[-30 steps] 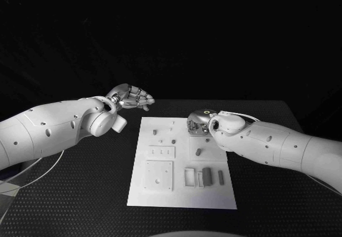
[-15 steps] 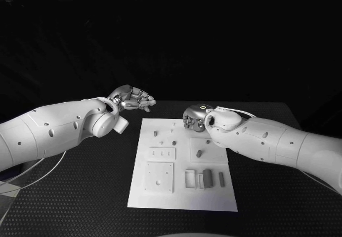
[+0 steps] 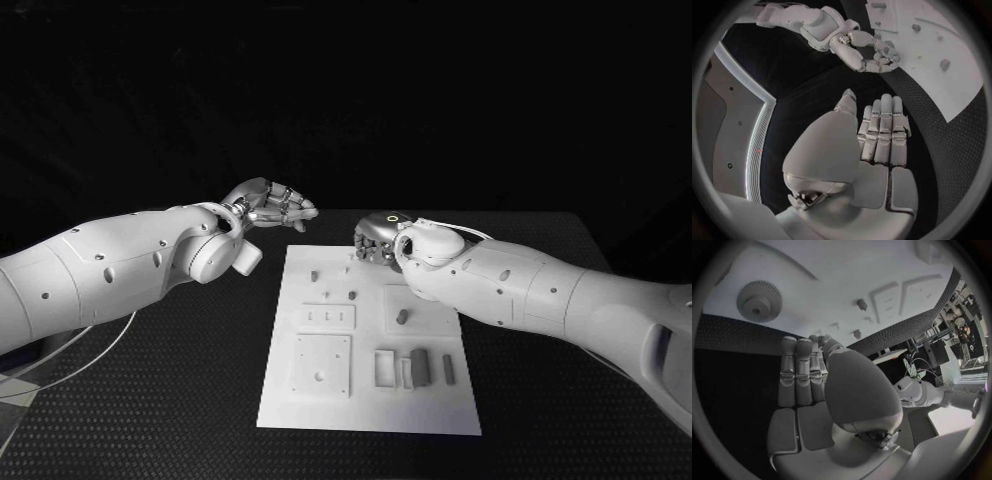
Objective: Assemble the parts on the task board
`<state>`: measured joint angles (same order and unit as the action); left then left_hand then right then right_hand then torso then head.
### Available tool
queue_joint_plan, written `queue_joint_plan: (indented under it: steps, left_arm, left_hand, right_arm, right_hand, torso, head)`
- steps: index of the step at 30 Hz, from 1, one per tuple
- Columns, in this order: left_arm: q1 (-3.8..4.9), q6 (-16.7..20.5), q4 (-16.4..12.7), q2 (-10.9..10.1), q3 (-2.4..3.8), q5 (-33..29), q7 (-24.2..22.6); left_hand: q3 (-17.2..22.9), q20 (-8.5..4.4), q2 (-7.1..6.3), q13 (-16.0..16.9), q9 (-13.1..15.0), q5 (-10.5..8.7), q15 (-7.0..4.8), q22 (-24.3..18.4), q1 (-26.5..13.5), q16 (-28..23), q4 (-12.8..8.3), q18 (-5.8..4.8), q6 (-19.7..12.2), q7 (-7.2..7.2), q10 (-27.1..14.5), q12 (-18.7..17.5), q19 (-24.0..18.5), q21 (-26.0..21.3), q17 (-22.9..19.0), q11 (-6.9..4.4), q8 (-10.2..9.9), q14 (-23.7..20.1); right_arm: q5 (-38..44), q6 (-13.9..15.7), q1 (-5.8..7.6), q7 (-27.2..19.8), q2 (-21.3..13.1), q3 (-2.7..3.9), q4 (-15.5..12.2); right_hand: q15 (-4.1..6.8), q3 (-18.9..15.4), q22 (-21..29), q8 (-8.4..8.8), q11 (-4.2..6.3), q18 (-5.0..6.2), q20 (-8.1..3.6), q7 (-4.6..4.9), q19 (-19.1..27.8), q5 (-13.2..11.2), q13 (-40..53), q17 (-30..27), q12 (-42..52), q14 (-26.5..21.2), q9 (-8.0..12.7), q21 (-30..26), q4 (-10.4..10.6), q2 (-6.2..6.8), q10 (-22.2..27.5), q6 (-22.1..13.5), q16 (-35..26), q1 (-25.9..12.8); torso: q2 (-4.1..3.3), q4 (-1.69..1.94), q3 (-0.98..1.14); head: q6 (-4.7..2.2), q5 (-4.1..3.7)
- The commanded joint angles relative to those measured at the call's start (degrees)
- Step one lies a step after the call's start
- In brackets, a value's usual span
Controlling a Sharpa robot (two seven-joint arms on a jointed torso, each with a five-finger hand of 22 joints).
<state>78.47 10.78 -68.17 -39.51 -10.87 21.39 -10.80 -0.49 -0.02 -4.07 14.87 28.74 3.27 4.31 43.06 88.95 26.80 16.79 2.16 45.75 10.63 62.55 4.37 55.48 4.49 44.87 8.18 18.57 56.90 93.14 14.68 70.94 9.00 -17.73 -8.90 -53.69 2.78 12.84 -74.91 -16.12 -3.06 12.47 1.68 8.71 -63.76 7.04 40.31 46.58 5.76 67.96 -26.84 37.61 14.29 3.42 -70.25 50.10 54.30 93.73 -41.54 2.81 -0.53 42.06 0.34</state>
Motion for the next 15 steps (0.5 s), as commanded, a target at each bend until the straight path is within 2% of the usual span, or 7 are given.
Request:
queue_joint_plan:
  steps: [1, 4, 7, 12, 15]
  left_arm:
    - [0.1, -0.77, 0.02, 0.2, 0.07, -0.35, -0.46]
    - [0.13, -0.73, 0.04, 0.19, 0.07, -0.35, -0.43]
    - [0.27, -0.71, 0.06, 0.19, 0.07, -0.35, -0.43]
    - [0.41, -0.77, 0.17, 0.47, 0.08, -0.35, -0.43]
    - [1.14, -0.73, 0.03, 0.5, 0.08, -0.35, -0.37]
  left_hand:
    - [0.32, -0.24, -0.1, 0.07, 0.06, -0.35, 0.01, -0.1, -0.59, -0.33, -0.04, -0.75, 0.09, 0.34, -0.01, -0.24, -0.04, -0.31, 0.08, 0.37, -0.22, -0.02]
    - [0.33, -0.26, -0.1, 0.08, 0.07, -0.35, 0.01, -0.1, -0.61, -0.34, -0.05, -0.77, 0.1, 0.35, -0.02, -0.25, -0.04, -0.32, 0.09, 0.37, -0.23, -0.02]
    - [0.32, -0.28, -0.11, 0.09, 0.08, -0.35, 0.01, -0.1, -0.62, -0.36, -0.05, -0.8, 0.09, 0.35, -0.03, -0.26, -0.05, -0.33, 0.1, 0.38, -0.25, -0.03]
    - [0.33, -0.31, -0.1, 0.11, 0.09, -0.35, 0.02, -0.11, -0.63, -0.37, -0.05, -0.83, 0.09, 0.36, -0.05, -0.29, -0.05, -0.34, 0.11, 0.39, -0.26, -0.03]
    - [0.34, -0.33, -0.09, 0.11, 0.1, -0.35, 0.02, -0.11, -0.63, -0.38, -0.06, -0.85, 0.09, 0.36, -0.07, -0.3, -0.05, -0.35, 0.12, 0.4, -0.27, -0.04]
  right_arm:
    - [0.26, 0.9, -0.03, 0.02, 0.53, 0.02, 0.69]
    - [0.25, 1.01, -0.03, 0.05, 1.1, 0.03, 1.18]
    - [0.24, 1.27, -0.03, -0.05, 1.75, 0.04, 1.98]
    - [0.12, 1.51, -0.12, -0.28, 3.11, 0.04, 3.65]
    - [-0.03, 1.59, -0.17, -0.37, 3.74, 0.03, 4.37]
  right_hand:
    - [0.23, 0.43, -1.21, 0.01, -0.19, 2.53, -0.34, 0.55, 0.27, 0.06, -0.09, -0.06, -0.26, -0.16, -0.07, 0.16, 0.04, 0.26, -0.17, 0.46, 0.07, -0.55]
    - [0.22, 0.55, -1.21, 0.03, -0.2, 2.53, -0.32, 0.57, 0.28, 0.06, -0.12, -0.09, -0.36, -0.17, -0.08, 0.16, -0.04, 0.28, -0.18, 0.44, 0.06, -0.65]
    - [0.21, 0.64, -1.21, 0.06, -0.21, 2.53, -0.31, 0.57, 0.29, 0.05, -0.15, -0.12, -0.44, -0.17, -0.09, 0.17, -0.11, 0.3, -0.2, 0.43, 0.05, -0.74]
    - [0.19, 0.83, -1.21, 0.1, -0.24, 2.53, -0.3, 0.59, 0.31, 0.05, -0.22, -0.16, -0.62, -0.16, -0.1, 0.18, -0.28, 0.35, -0.22, 0.4, 0.03, -0.92]
    - [0.16, 0.99, -1.21, 0.14, -0.26, 2.53, -0.29, 0.62, 0.33, 0.05, -0.29, -0.21, -0.78, -0.16, -0.11, 0.18, -0.43, 0.37, -0.21, 0.36, 0.01, -1.05]
  torso:
    - [-0.08, 0.27, -0.03]
    - [-0.18, 0.43, -0.09]
    - [-0.22, 0.28, -0.13]
    - [-0.26, 0.41, -0.17]
    - [-0.39, 0.55, -0.15]
  head:
    - [-0.17, 0.06]
    - [-0.37, 0.22]
    - [-0.41, 0.58]
    - [-0.32, 0.61]
    - [-0.31, 0.59]
